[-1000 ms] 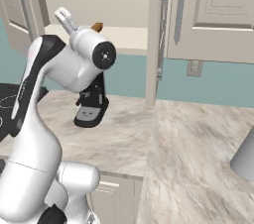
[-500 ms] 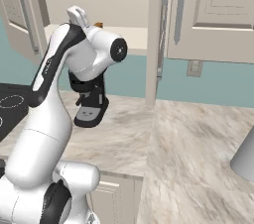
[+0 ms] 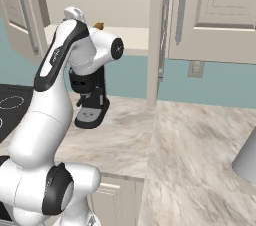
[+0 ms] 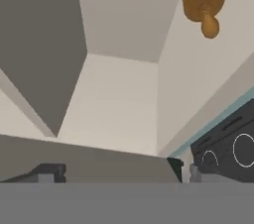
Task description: Open the cabinet, retrieve the rolling pin, and place it next to the meat on the cutting board to prepare for tenderizing.
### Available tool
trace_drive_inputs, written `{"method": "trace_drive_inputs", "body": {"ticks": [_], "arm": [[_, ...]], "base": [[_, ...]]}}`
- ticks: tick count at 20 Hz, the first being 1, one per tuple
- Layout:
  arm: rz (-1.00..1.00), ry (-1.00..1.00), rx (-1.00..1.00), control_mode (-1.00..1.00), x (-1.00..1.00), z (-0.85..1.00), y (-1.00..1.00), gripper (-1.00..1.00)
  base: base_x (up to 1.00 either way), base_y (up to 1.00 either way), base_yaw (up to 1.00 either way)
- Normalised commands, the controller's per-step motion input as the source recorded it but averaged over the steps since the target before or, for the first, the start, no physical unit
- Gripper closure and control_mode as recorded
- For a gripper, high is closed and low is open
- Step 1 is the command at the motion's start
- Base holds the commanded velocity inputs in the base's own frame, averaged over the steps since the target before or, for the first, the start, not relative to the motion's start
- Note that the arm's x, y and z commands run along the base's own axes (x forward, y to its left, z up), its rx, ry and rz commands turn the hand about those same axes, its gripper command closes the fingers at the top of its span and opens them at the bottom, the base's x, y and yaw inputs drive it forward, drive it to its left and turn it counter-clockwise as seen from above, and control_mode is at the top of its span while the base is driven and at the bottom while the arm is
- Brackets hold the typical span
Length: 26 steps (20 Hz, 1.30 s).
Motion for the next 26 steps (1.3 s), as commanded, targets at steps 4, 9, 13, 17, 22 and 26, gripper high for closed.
{"method": "trace_drive_inputs", "body": {"ticks": [4, 9, 13, 17, 22, 26], "arm": [[0.12, 0.05, 0.07, -1.0, 0.1, -0.05, 0.4, -1.0], [0.15, 0.04, 0.05, -1.0, 0.0, -0.01, 0.49, -1.0], [0.21, 0.03, 0.01, -1.0, -0.25, -0.06, 0.58, -1.0], [0.22, 0.0, 0.0, -1.0, -0.49, -0.08, 0.68, -1.0], [0.21, 0.0, 0.0, -1.0, -0.57, -0.14, 0.81, -1.0], [0.2, 0.0, 0.0, -1.0, -0.57, -0.15, 0.9, -1.0]], "base": [[0.0, 0.0, 0.0], [0.0, 0.0, 0.0], [0.0, 0.0, 0.0], [0.0, 0.0, 0.0], [0.0, 0.0, 0.0], [0.0, 0.0, 0.0]]}}
